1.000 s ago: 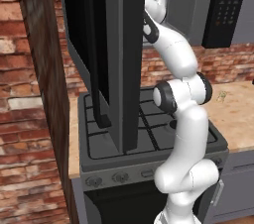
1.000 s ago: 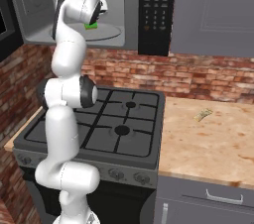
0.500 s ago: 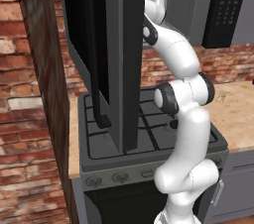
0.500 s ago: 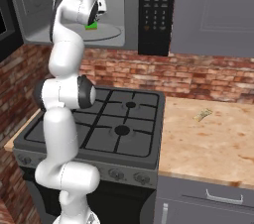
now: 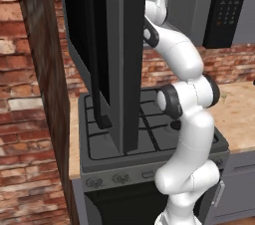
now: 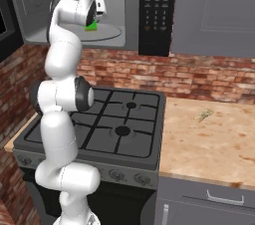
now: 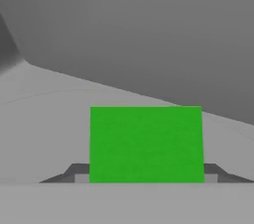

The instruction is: Place the sponge inside the microwave to prepare for sanitizing.

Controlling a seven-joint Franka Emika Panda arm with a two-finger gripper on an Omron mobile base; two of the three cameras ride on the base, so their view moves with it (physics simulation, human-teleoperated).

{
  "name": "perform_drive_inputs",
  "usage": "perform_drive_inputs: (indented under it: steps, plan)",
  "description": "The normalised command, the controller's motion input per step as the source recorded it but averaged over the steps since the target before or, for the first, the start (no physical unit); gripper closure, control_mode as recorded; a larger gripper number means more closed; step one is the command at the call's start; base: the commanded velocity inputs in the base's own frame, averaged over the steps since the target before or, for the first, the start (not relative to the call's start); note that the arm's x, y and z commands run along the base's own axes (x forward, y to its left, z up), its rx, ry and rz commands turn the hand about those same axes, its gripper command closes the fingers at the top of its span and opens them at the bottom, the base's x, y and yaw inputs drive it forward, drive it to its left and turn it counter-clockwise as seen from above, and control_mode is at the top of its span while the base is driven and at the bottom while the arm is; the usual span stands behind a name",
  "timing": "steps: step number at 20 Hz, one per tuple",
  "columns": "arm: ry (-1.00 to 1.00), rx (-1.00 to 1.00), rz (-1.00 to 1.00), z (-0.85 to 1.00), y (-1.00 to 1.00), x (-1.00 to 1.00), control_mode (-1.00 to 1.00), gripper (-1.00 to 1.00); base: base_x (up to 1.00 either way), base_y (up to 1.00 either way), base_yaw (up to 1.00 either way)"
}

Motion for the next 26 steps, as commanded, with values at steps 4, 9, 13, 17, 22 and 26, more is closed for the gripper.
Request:
perform_drive_inputs:
  steps: [4,9,13,17,22,26]
  plan:
    - [0.06,0.00,-0.06,-0.50,-0.01,-0.16,-1.00,1.00,0.00,0.00,0.00]
    - [0.04,0.00,-0.05,-0.58,0.00,-0.13,-1.00,1.00,0.00,0.00,0.00]
    - [0.00,0.00,-0.03,-0.59,0.00,0.00,-1.00,1.00,0.00,0.00,0.00]
    - [0.00,0.00,-0.02,-0.56,0.00,0.00,-1.00,1.00,0.00,0.00,0.00]
    - [0.00,0.00,-0.01,-0.56,0.00,0.00,-1.00,1.00,0.00,0.00,0.00]
    - [0.00,0.00,0.00,-0.52,0.01,0.00,-1.00,-1.00,0.00,0.00,0.00]
